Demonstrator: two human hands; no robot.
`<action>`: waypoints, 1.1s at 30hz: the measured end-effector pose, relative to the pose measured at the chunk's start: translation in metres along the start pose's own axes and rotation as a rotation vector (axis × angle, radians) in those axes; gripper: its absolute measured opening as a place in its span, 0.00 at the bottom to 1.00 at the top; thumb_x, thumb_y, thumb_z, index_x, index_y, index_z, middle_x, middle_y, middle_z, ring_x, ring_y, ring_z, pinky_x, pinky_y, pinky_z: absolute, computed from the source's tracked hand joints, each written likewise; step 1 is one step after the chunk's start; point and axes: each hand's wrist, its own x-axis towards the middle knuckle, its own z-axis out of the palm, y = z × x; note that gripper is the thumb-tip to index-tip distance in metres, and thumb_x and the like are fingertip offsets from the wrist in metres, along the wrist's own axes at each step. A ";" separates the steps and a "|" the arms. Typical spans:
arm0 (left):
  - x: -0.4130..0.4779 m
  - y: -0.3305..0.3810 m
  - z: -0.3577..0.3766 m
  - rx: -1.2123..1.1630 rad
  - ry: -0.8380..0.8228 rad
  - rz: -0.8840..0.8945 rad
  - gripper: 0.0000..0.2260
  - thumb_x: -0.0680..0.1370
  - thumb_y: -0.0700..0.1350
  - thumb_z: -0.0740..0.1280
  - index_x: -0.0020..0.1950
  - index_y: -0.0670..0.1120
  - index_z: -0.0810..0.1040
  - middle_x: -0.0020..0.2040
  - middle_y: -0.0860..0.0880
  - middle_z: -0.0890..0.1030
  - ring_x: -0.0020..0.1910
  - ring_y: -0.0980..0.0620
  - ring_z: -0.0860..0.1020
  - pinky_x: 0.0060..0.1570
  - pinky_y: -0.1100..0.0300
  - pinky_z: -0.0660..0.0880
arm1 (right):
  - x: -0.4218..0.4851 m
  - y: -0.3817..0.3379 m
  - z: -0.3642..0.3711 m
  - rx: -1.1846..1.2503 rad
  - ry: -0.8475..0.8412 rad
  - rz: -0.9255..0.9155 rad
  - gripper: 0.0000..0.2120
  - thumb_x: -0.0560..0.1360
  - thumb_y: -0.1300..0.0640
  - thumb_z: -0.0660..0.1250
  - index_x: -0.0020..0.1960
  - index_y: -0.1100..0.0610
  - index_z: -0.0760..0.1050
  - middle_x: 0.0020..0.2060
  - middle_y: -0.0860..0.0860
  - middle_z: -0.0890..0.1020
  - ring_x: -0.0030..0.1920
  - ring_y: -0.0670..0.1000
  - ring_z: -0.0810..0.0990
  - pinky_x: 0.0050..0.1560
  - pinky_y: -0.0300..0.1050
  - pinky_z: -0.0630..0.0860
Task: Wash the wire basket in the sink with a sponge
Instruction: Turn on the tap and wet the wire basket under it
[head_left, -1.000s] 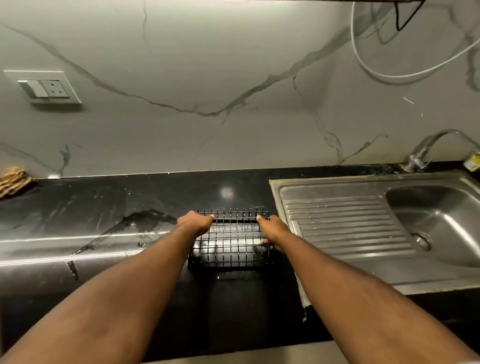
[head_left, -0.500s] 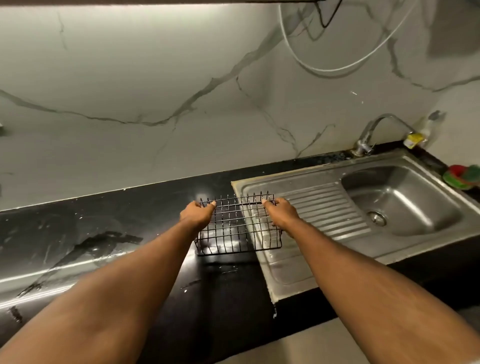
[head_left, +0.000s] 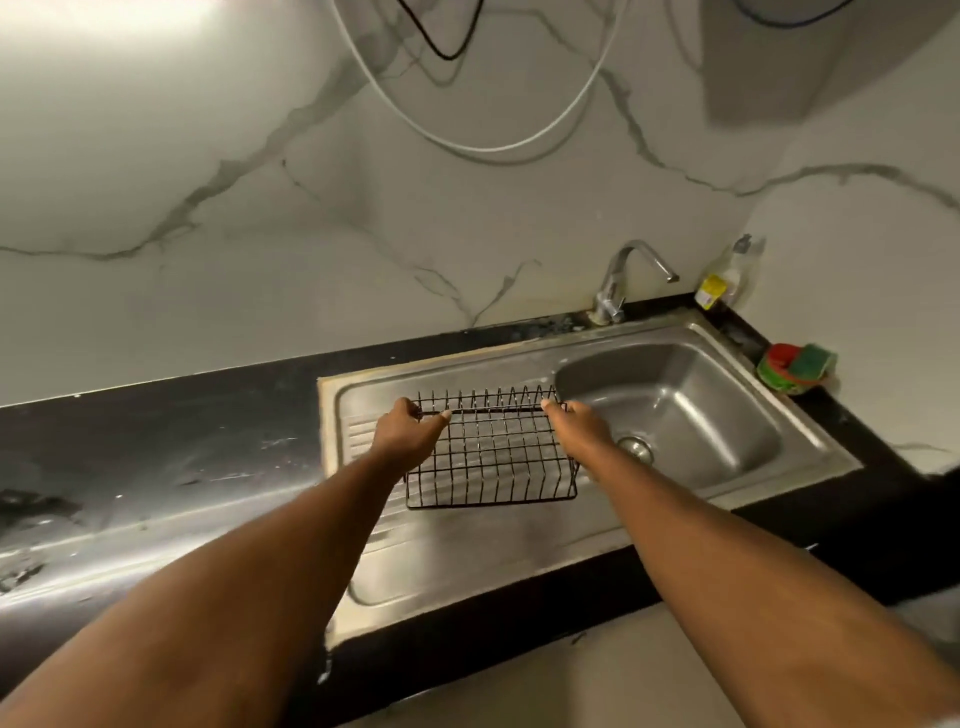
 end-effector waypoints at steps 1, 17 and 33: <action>0.000 0.012 0.015 -0.014 0.001 0.006 0.27 0.80 0.60 0.70 0.70 0.42 0.72 0.62 0.41 0.79 0.55 0.45 0.79 0.48 0.54 0.77 | 0.007 0.007 -0.014 -0.006 0.009 -0.006 0.24 0.81 0.36 0.61 0.64 0.55 0.76 0.61 0.56 0.80 0.65 0.60 0.78 0.54 0.49 0.74; 0.085 0.143 0.194 -0.110 -0.112 0.017 0.18 0.80 0.56 0.71 0.63 0.48 0.75 0.58 0.43 0.80 0.43 0.51 0.81 0.33 0.60 0.76 | 0.159 0.092 -0.169 0.004 0.156 0.118 0.31 0.79 0.33 0.61 0.69 0.56 0.76 0.63 0.57 0.82 0.61 0.59 0.80 0.59 0.51 0.76; 0.164 0.179 0.311 -0.144 -0.254 -0.172 0.21 0.81 0.57 0.71 0.68 0.47 0.74 0.51 0.50 0.78 0.47 0.52 0.79 0.38 0.61 0.75 | 0.300 0.146 -0.206 -0.056 -0.008 0.188 0.25 0.83 0.44 0.63 0.76 0.55 0.70 0.68 0.58 0.78 0.56 0.56 0.77 0.51 0.47 0.71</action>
